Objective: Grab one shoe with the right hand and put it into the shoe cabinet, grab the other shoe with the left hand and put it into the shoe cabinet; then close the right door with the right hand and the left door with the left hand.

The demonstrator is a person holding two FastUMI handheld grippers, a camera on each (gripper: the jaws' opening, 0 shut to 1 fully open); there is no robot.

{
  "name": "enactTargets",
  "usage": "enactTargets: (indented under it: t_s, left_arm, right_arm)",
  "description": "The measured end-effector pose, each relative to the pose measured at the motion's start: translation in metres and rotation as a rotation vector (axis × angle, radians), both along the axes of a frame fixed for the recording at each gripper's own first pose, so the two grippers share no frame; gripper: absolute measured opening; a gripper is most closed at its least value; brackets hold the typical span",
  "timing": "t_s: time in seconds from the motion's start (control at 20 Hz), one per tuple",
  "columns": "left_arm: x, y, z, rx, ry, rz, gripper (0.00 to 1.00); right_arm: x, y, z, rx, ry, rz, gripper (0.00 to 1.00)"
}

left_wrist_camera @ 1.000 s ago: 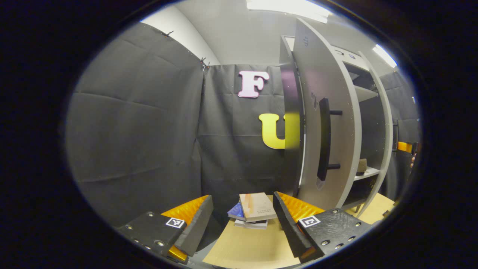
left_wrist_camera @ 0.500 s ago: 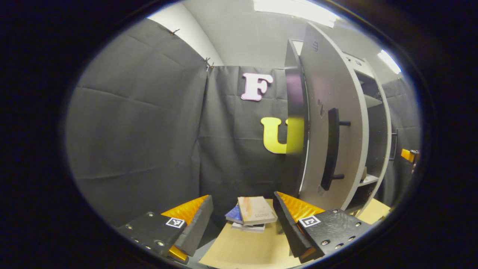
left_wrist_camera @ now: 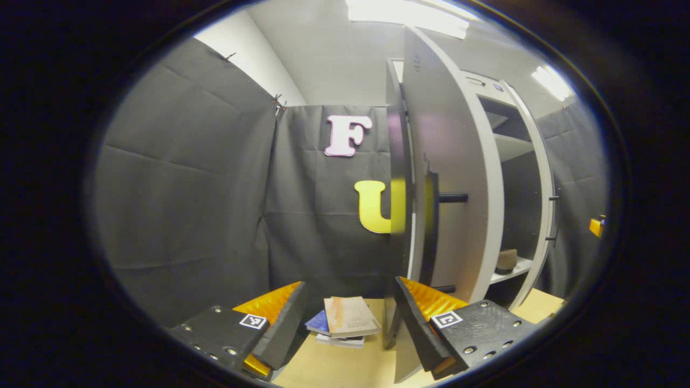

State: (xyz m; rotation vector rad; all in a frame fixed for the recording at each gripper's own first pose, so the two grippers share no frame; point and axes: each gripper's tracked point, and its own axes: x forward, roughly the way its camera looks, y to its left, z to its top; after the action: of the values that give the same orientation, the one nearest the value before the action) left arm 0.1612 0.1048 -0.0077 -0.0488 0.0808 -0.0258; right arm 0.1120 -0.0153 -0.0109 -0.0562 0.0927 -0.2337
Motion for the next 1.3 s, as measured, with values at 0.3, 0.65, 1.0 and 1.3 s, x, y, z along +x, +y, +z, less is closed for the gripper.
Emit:
enactTargets:
  t_s: [0.3, 0.65, 1.0, 1.3]
  left_arm:
    - [-0.006, -0.009, 0.007, -0.004, -0.017, 0.022, 0.99]
    - [-0.011, -0.019, 0.006, -0.014, -0.003, 0.038, 0.98]
    - [-0.017, -0.067, 0.014, -0.017, -0.014, -0.032, 0.91]
    - [-0.016, -0.093, 0.022, -0.025, -0.042, -0.039, 0.98]
  right_arm:
    - [-0.004, -0.028, -0.006, 0.035, 0.005, 0.002, 0.96]
    - [-0.002, -0.038, -0.013, 0.05, 0.018, 0.023, 0.96]
    - [-0.006, -0.059, -0.017, 0.061, 0.024, 0.017, 0.97]
    - [-0.018, -0.083, -0.017, 0.044, 0.033, -0.002, 0.96]
